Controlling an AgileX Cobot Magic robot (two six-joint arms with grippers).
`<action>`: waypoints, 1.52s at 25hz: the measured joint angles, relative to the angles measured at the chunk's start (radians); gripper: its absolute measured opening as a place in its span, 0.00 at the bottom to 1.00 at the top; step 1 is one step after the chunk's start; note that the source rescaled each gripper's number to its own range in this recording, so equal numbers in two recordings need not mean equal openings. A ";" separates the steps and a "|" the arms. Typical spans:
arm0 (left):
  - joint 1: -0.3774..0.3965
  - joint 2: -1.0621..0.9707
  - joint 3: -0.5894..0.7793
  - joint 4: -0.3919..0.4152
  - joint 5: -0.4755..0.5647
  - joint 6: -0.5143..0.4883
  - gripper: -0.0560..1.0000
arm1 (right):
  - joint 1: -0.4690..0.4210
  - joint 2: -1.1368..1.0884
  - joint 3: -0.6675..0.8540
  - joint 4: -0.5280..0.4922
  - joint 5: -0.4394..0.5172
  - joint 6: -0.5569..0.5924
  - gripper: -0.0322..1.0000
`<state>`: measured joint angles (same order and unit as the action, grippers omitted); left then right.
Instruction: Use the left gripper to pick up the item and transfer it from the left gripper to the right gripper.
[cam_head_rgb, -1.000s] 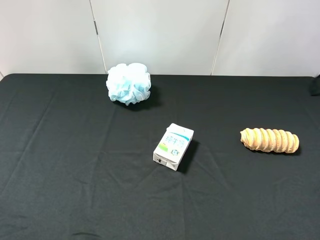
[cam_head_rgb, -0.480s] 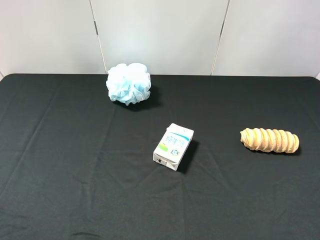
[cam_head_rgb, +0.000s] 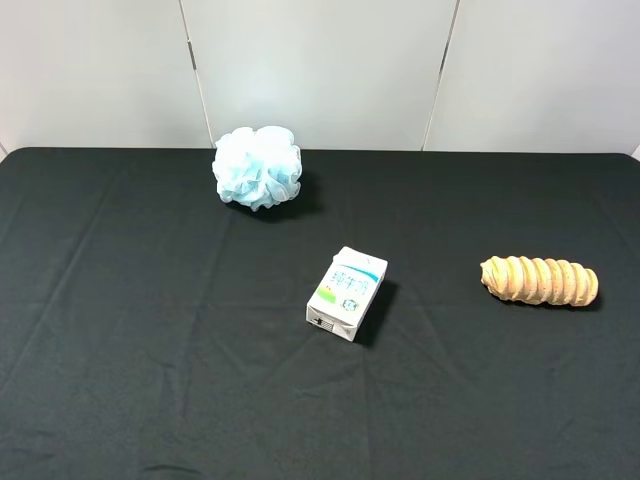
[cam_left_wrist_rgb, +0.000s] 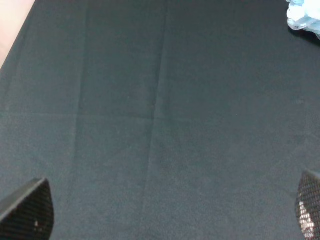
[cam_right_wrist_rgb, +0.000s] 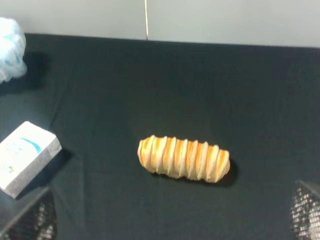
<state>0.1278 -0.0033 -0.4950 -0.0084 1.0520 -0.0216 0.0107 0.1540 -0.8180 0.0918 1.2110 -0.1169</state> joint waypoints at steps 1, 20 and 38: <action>0.000 0.000 0.000 0.000 0.000 0.000 0.97 | 0.000 -0.027 0.027 0.001 -0.004 0.008 1.00; 0.000 0.000 0.000 0.001 0.001 0.000 0.96 | 0.000 -0.160 0.323 -0.015 -0.183 0.095 1.00; 0.000 0.000 0.000 0.001 0.001 0.000 0.96 | -0.050 -0.160 0.323 -0.015 -0.184 0.101 1.00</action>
<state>0.1278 -0.0033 -0.4950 -0.0074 1.0530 -0.0216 -0.0388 -0.0063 -0.4945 0.0768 1.0267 -0.0156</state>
